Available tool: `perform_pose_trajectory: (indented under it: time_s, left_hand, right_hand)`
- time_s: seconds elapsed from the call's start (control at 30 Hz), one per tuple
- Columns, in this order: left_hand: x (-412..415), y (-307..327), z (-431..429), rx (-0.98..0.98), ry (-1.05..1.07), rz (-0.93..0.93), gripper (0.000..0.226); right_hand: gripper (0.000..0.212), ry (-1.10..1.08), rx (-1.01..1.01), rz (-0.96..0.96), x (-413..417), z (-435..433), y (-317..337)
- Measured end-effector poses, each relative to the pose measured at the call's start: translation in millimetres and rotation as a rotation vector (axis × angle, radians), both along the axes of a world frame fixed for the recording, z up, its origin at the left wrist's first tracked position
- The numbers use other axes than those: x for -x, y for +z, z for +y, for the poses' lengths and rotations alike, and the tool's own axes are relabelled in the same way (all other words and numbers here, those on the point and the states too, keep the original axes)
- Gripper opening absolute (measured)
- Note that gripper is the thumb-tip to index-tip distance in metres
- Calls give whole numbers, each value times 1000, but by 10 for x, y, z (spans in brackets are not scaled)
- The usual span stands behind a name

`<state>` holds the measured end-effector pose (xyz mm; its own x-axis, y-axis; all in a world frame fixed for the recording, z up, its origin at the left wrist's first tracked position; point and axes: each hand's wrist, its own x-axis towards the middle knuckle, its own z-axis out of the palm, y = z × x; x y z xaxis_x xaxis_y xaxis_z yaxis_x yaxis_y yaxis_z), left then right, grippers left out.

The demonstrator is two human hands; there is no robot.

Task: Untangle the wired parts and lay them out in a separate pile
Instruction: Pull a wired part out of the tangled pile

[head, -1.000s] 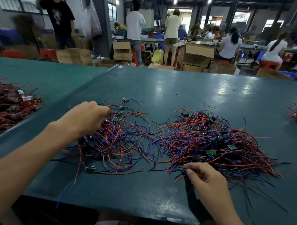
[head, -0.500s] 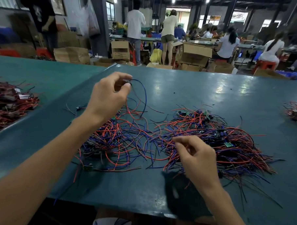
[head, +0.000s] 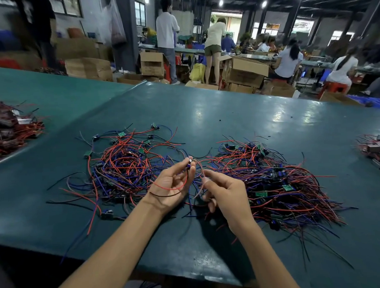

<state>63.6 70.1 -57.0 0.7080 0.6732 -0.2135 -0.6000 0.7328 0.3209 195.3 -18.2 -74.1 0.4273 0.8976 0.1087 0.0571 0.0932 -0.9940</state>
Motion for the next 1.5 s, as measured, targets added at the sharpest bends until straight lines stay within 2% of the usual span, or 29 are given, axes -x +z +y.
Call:
perform_pose_trajectory:
  time_s: [0.07,0.23,0.4,0.6,0.77,0.83,0.93,1.1,1.23,1.37,1.5]
  left_hand:
    - [-3,-33,-12,-23,-60,-19,28]
    - [5,-76,-15,-117,-104,62,19]
    - [5,-133,-68,-327,-11,272,9]
    - [-53,-122,-109,-476,108,288,6]
    - [-71,-163,-121,-602,120,257,21]
    - [-80,-184,-131,-643,130,254,24]
    - [-94,-207,-132,-650,188,241,21]
    - [-115,-256,-127,-685,258,265,23]
    - [-125,-273,-145,-762,301,307,23]
    - [-101,-251,-157,-772,247,304,26]
    - [-121,-247,-171,-712,175,305,25]
  right_hand:
    - [29,45,-39,-13,9,6,10]
    - [48,130,-75,-82,47,35,143]
    - [37,148,-79,-67,-19,8,250]
    - [33,69,-68,3,-68,50,276]
    - [30,67,-94,218,-96,93,309]
    - [22,62,-100,189,-111,101,320]
    - [14,56,-104,31,-120,110,347]
    - [37,56,-48,-190,-116,141,364]
    - [38,68,-48,-142,-90,150,374]
    - [17,-25,-68,-53,-99,152,434]
    - [10,-4,-49,-22,-177,125,528]
